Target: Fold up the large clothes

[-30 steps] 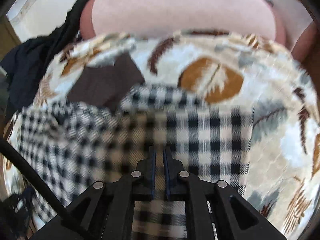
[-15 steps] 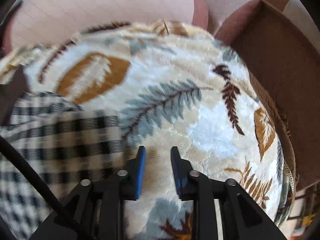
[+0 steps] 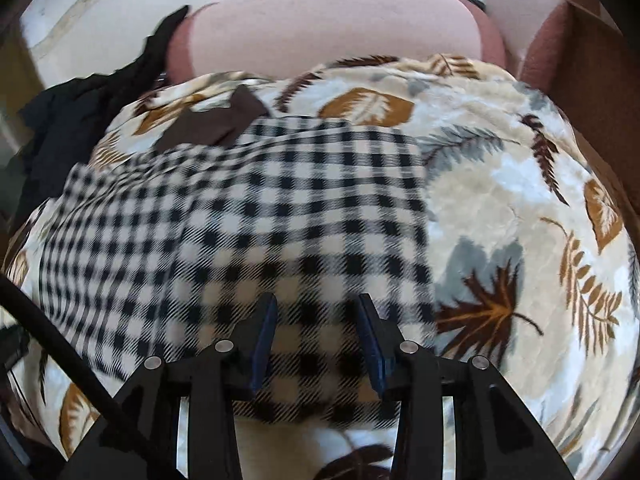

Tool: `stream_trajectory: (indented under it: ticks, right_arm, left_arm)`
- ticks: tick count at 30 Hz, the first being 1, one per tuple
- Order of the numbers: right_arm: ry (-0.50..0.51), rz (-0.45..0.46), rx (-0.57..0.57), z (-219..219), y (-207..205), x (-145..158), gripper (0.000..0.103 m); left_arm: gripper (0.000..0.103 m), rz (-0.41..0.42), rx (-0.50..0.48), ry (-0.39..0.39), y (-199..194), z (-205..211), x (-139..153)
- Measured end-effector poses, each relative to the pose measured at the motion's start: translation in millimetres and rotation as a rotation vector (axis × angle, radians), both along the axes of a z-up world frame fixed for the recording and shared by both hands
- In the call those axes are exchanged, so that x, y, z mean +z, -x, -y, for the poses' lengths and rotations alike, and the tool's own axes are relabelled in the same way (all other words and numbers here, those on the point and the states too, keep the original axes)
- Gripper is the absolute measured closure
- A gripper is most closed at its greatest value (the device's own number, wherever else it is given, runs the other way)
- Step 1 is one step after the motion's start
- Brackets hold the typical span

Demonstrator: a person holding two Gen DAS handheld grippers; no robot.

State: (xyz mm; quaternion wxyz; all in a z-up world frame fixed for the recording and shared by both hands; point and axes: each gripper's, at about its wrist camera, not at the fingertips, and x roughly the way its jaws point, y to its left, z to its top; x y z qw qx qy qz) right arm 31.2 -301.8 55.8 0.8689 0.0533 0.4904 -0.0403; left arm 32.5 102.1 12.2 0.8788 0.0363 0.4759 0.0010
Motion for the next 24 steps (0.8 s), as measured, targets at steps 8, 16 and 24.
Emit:
stream_trajectory:
  ticks: [8, 16, 24]
  right_arm:
    - [-0.001, -0.051, 0.1, -17.5, 13.3, -31.8, 0.053]
    - [-0.03, -0.085, 0.099, 5.4, 26.3, -39.4, 0.046]
    - [0.036, -0.068, 0.12, 9.9, 32.0, -34.5, 0.043]
  left_arm:
    - [0.063, 0.044, 0.108, 0.159, 0.0, -31.3, 7.6]
    - [0.06, 0.03, 0.089, 0.183, -6.8, -16.7, 1.7]
    - [0.06, -0.048, 0.103, -0.018, -7.3, -4.7, -17.4]
